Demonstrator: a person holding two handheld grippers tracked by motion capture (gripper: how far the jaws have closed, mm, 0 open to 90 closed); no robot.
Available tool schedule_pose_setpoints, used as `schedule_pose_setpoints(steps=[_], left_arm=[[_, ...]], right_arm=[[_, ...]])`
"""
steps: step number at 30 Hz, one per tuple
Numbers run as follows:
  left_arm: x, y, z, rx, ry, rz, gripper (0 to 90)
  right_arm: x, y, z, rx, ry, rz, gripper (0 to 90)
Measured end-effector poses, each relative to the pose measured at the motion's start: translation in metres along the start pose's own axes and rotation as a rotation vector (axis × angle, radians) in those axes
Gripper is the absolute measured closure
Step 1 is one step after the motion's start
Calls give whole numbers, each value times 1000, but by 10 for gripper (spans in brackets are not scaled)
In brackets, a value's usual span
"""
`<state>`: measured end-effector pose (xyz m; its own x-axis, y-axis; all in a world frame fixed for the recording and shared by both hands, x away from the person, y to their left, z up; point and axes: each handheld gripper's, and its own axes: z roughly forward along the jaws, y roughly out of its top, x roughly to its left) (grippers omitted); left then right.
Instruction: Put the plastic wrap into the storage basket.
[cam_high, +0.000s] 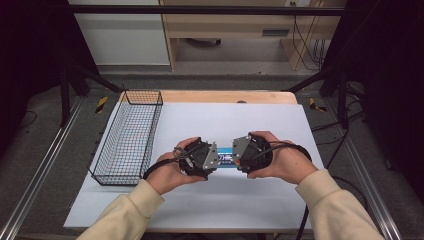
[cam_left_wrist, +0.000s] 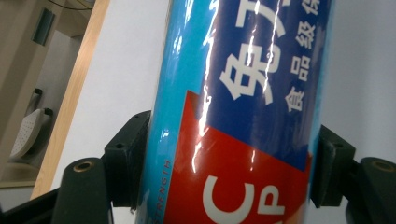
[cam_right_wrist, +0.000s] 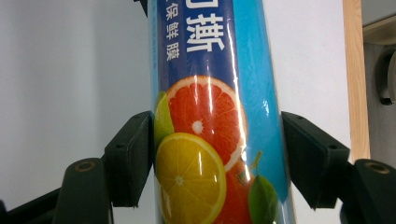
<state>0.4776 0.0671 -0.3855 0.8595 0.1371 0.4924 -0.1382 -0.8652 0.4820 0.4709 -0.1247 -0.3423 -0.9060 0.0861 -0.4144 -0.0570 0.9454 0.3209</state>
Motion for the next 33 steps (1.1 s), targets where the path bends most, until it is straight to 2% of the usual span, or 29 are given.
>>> schedule_pose_setpoints(steps=[2,6,7,9,10,11,12,13,14,15,16,18,21,23,24,25,27,28,29,30,31,33], left_arm=[[-1,1,-2,-3,4,3,285],[-5,3,-3,-9,13,1,287],[-6,3,-3,-2,23,14,287],[-7,3,-2,-3,17,6,288],[-8,3,-2,2,11,-9,289],[-8,3,-2,2,11,-9,289],[-8,3,-2,6,19,-9,290],[-7,2,-2,7,19,-12,290],[-7,1,-3,11,24,-12,290],[-6,-1,-3,14,24,-15,290],[-6,-2,-3,13,17,-22,291],[-5,-5,-3,22,23,-23,291],[-6,-10,-5,26,27,-28,291],[-6,-12,-6,30,34,-30,291],[-6,-13,-7,32,34,-30,291],[-6,-14,-8,36,37,-29,291],[-5,-15,-11,38,42,-29,291],[-4,-17,-13,37,50,-32,291],[-4,-17,-13,37,50,-32,292],[-3,-18,-15,37,52,-34,292],[-3,-18,-17,37,55,-35,292],[-1,-20,-21,34,65,-42,292]], right_arm=[[0,0,0,1,2,4,305],[3,-1,0,14,-10,-23,306],[4,-1,0,16,-16,-23,306],[6,-3,1,15,-24,-26,301],[7,-3,3,26,-29,-32,232],[7,-3,3,26,-29,-32,232],[10,-5,3,39,-58,-43,135],[10,-5,3,39,-58,-43,135],[11,-8,0,30,-79,-44,100],[11,-8,0,30,-79,-44,100],[11,-10,-3,28,-99,-40,84],[10,-21,-13,17,-130,-13,87],[8,-31,-19,28,-143,13,80],[7,-43,-25,34,-163,44,80],[5,-54,-31,42,-174,80,74],[5,-54,-31,42,-174,80,74],[4,-66,-37,43,-201,120,61],[3,-78,-41,42,-223,141,63],[3,-78,-41,42,-223,141,63],[4,-89,-43,49,-237,178,73],[4,-89,-43,49,-237,178,73],[4,-99,-43,42,-250,208,78]])
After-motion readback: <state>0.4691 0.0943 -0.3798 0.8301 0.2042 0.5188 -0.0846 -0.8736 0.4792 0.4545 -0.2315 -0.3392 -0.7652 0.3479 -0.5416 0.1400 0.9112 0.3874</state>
